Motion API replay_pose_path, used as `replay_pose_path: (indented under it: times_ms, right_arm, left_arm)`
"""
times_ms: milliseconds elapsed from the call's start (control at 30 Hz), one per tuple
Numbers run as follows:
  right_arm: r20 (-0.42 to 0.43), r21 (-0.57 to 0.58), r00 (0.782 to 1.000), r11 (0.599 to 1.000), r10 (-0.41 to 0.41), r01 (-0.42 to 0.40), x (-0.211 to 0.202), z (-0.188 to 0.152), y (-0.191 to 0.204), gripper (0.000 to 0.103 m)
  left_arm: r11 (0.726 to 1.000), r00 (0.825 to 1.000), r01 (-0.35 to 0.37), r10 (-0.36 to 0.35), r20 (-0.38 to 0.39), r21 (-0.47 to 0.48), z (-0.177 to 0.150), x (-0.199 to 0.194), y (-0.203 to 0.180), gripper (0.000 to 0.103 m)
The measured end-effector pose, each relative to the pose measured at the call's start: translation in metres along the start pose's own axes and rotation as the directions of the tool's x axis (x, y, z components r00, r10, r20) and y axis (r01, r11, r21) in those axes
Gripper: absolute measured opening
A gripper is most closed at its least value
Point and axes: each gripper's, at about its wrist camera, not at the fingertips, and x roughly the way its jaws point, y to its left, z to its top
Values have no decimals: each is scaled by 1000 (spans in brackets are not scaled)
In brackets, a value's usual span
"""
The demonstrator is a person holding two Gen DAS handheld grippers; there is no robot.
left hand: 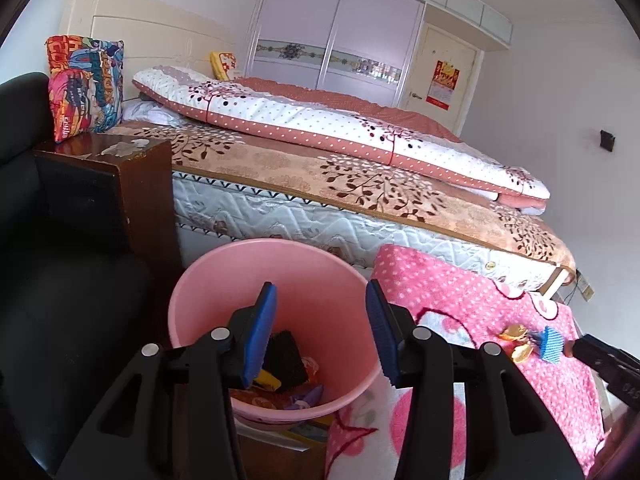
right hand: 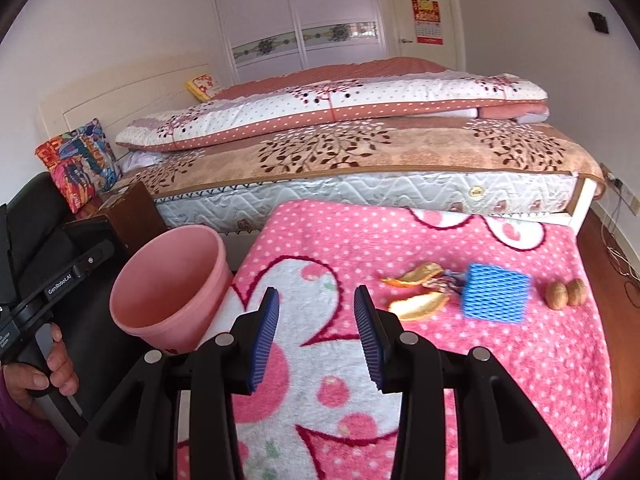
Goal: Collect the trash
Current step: 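Move both tools back from the bucket to the bed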
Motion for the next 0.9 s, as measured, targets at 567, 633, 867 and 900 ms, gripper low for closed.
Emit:
replay_pose_path:
  times_ms: [567, 633, 867, 900]
  right_arm:
    - [-46, 265, 981, 944, -191, 196, -8, -31, -121, 52]
    - [-55, 288, 979, 936, -194, 202, -7, -35, -133, 52]
    - [-85, 359, 981, 913, -175, 194, 5, -45, -167, 53]
    - [-84, 363, 981, 912, -172, 191, 6, -46, -169, 53]
  left_arm:
    - [977, 982, 184, -179, -56, 111, -4, 21, -70, 37]
    - [964, 973, 225, -215, -81, 144, -7, 27, -88, 37]
    - [899, 922, 367, -319, -219, 239, -30, 51, -154, 37]
    - [884, 910, 393, -334, -247, 254, -35, 56, -166, 37]
